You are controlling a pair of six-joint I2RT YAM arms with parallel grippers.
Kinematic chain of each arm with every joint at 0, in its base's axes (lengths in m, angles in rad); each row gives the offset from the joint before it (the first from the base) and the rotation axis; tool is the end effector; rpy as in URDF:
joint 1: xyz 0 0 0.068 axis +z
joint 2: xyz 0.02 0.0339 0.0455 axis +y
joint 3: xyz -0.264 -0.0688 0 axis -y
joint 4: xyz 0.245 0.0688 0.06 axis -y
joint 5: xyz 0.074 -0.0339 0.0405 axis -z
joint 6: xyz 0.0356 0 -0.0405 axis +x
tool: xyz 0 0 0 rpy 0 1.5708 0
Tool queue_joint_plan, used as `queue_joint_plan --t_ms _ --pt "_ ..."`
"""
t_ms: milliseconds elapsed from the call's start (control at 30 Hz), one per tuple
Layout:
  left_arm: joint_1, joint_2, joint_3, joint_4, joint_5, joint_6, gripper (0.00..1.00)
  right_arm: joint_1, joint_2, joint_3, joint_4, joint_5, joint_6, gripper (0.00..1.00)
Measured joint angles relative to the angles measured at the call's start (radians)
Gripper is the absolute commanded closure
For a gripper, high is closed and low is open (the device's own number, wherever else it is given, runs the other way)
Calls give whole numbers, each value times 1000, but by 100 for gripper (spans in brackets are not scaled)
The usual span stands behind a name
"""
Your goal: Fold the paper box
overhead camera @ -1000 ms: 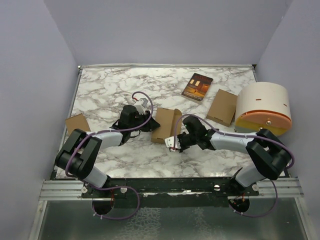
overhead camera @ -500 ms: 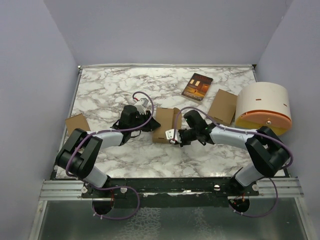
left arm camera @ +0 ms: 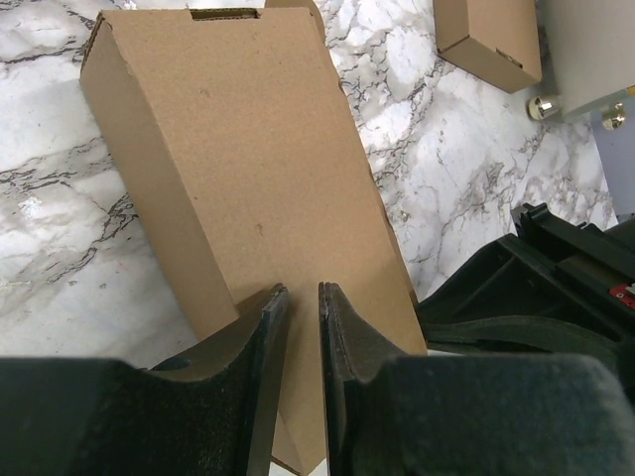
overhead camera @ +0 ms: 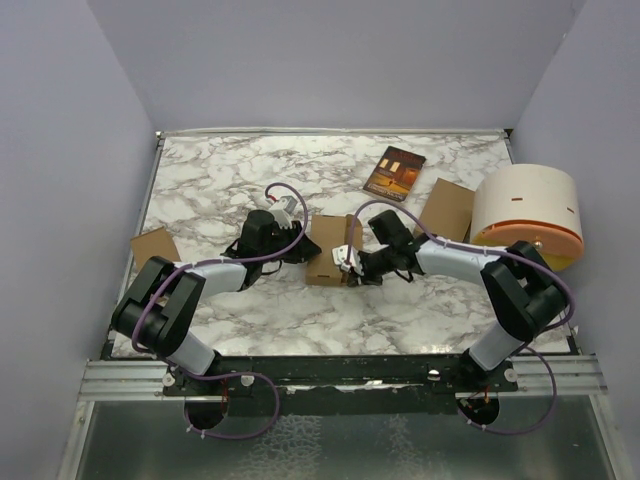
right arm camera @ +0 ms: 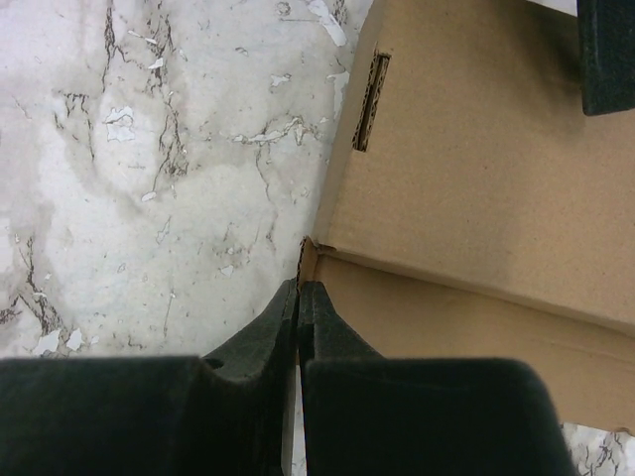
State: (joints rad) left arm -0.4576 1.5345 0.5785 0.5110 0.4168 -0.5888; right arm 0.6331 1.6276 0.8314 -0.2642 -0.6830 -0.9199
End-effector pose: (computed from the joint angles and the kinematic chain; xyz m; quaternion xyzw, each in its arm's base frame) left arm 0.2600 -0.1441 0.1659 0.0559 0.8329 -0.4124 0.3648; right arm 0.2277 0.1949 0.1553 -0.6992 0.5912 0.2867 0.2817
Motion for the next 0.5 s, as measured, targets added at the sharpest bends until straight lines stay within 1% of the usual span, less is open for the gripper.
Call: queue_joint_plan --t_ms 500 --pt "2 1 2 -4 0 0 77 -33 44 42 -51 -49 36 98"
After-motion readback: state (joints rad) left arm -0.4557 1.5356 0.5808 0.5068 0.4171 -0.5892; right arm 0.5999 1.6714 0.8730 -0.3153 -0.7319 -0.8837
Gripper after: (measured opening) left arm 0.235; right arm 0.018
